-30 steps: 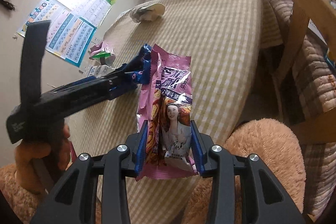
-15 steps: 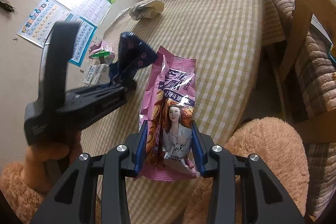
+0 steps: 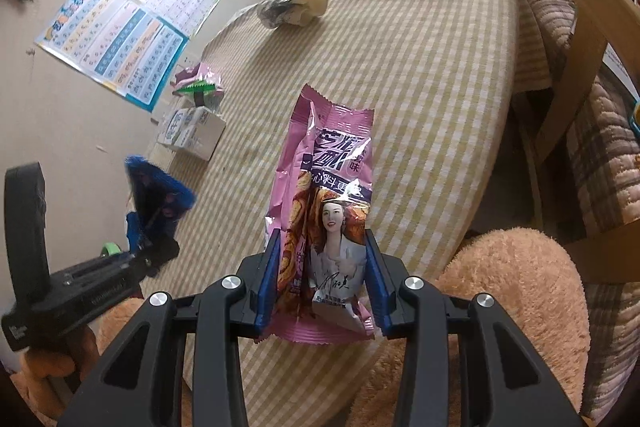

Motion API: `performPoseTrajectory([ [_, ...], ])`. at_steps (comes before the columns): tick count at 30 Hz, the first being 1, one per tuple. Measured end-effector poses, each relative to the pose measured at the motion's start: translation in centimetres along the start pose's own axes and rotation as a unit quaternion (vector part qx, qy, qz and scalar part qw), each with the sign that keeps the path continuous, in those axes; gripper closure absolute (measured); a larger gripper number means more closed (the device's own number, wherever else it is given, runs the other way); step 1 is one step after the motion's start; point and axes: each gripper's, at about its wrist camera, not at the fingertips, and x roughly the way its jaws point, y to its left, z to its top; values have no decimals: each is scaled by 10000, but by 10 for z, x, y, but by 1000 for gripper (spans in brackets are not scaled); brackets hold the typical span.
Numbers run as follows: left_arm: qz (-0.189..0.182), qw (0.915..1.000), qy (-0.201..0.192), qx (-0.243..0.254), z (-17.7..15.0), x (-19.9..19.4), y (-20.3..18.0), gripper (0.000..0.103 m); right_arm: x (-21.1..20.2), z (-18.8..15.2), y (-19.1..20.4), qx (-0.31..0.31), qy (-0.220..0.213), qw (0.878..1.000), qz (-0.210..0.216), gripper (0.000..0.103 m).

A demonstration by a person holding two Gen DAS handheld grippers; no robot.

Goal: Collect trash
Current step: 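Grasp the blue wrapper with the left tool and lift it, then carry the blue wrapper and pink snack bag toward the red bucket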

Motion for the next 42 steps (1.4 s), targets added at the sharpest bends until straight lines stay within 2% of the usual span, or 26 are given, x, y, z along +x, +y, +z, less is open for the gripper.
performPoseTrajectory([
  [2, -22, 10000, 47, -69, -2, 5, 1, 77, 2, -1, 1, -35, 40, 10000, -30, 60],
  [4, 0, 10000, 16, -84, -5, 6, 1, 59, 4, -2, 2, -42, 76, 9999, -50, 59],
  [9, 130, 9992, -327, 191, -5, -4, -7, 37, 6, -3, 4, -97, 118, 9998, -97, 56],
  [14, 187, 9971, -512, 536, 6, -7, -15, 33, 7, -4, 6, -146, 155, 9997, -89, 56],
  [19, 336, 9961, -243, 784, 17, 20, -21, 33, 7, -4, 6, -167, 182, 9997, -27, 57],
  [20, 350, 9962, -165, 778, 18, 26, -21, 33, 7, -4, 6, -163, 183, 9997, -15, 57],
  [21, 354, 9964, -114, 757, 18, 30, -21, 38, 7, -5, 6, -163, 185, 9997, -6, 57],
  [22, 353, 9967, -91, 730, 18, 31, -20, 46, 7, -5, 6, -167, 185, 9997, 6, 58],
  [23, 306, 9972, -75, 672, 18, 33, -19, 48, 7, -5, 6, -176, 182, 9997, 19, 59],
  [25, 190, 9984, -99, 529, 17, 32, -16, 66, 8, -5, 8, -205, 177, 9996, 36, 61],
  [26, 153, 9987, -96, 483, 17, 31, -15, 70, 8, -5, 9, -220, 179, 9996, 35, 62],
  [28, 207, 9987, -108, 458, 16, 30, -14, 90, 8, -5, 10, -238, 182, 9995, 41, 63],
  [34, 64, 9996, -269, 67, 11, 16, -1, 98, 6, -5, 11, -277, 132, 9995, 41, 67],
  [42, -156, 9970, -657, -391, 5, -15, 13, 98, -1, -6, 14, -326, -35, 9995, 43, 67],
])
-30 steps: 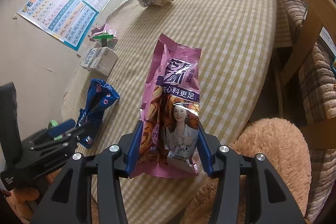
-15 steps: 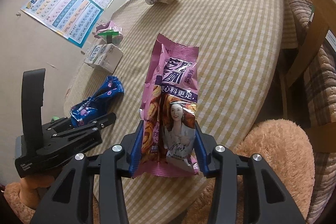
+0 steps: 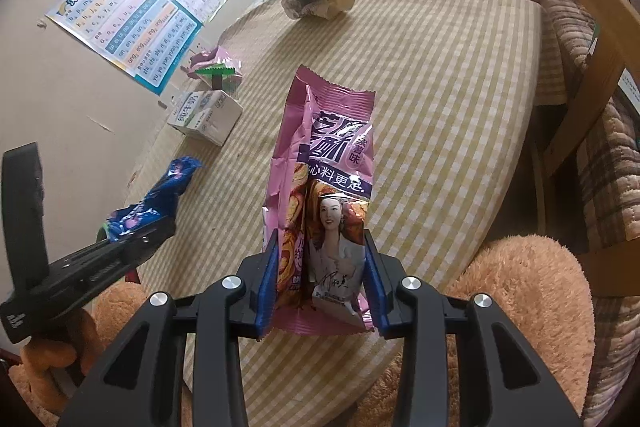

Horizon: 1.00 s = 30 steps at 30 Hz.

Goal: Collect trash
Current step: 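Carry the blue wrapper and pink snack bag toward the red bucket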

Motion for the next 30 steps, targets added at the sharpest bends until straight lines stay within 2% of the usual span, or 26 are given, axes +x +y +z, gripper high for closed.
performPoseTrajectory([
  [14, -96, 9986, -427, -284, -14, -38, 18, 98, -14, -3, 23, -359, -241, 9989, -166, 67],
  [25, -62, 9948, -856, -545, -19, -69, 43, 98, -41, 1, 86, -986, -624, 9931, 125, 67],
  [30, -9, 9925, -1010, -695, -26, -81, 60, 98, -43, 2, 111, -1261, -679, 9896, 125, 67],
])
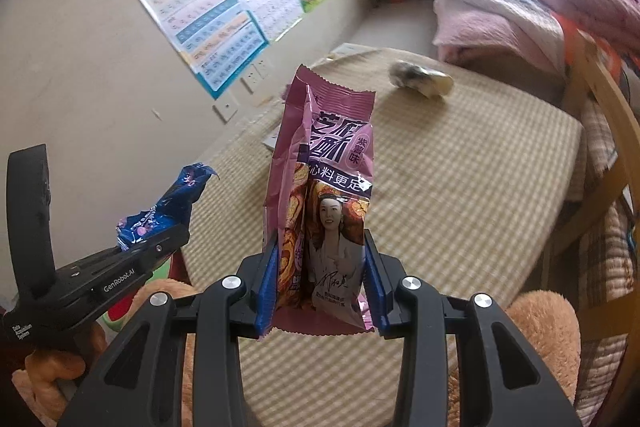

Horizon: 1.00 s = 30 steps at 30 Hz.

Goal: Collect trash
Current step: 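Carry the blue wrapper and pink snack bag toward the red bucket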

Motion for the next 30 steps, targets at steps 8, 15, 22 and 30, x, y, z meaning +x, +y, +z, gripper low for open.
performPoseTrajectory([
  [8, 74, 9994, -165, -282, -5, -14, 35, 98, 7, 4, 31, -327, 78, 9994, 22, 67],
  [15, 235, 9969, -377, -656, -7, -29, 71, 98, 15, 6, 65, -777, 122, 9969, 87, 67],
  [22, 547, 9921, -588, -960, -9, -43, 105, 98, 25, 8, 96, -1152, 207, 9931, 116, 67],
  [30, 762, 9860, -634, -1337, -17, -47, 141, 98, 32, 12, 132, -1537, 234, 9876, 230, 67],
])
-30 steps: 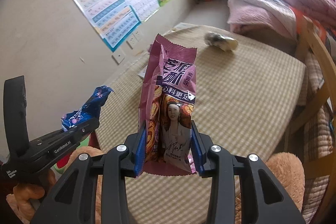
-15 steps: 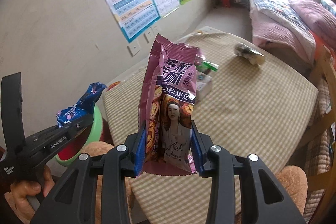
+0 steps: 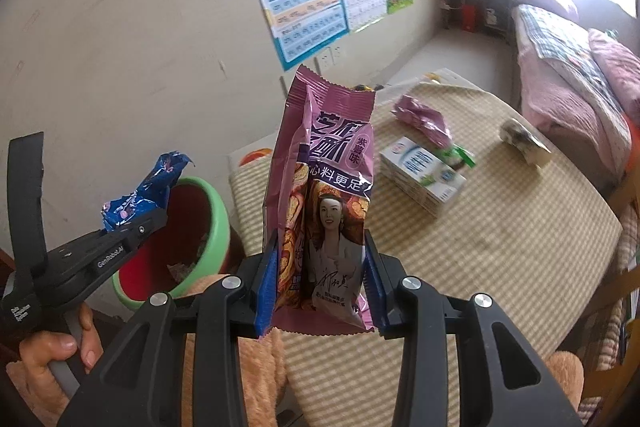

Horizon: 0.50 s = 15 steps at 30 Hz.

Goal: Collect trash
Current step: 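Carry the blue wrapper and pink snack bag toward the red bucket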

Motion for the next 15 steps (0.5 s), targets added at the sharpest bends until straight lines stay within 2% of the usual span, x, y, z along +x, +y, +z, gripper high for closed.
performPoseTrajectory([
  [12, 267, 9985, 83, -480, -7, 8, 48, 98, 22, 12, 51, -421, 209, 9981, 399, 66],
  [15, 305, 9978, 96, -582, -9, 9, 60, 98, 31, 13, 64, -453, 306, 9962, 681, 66],
])
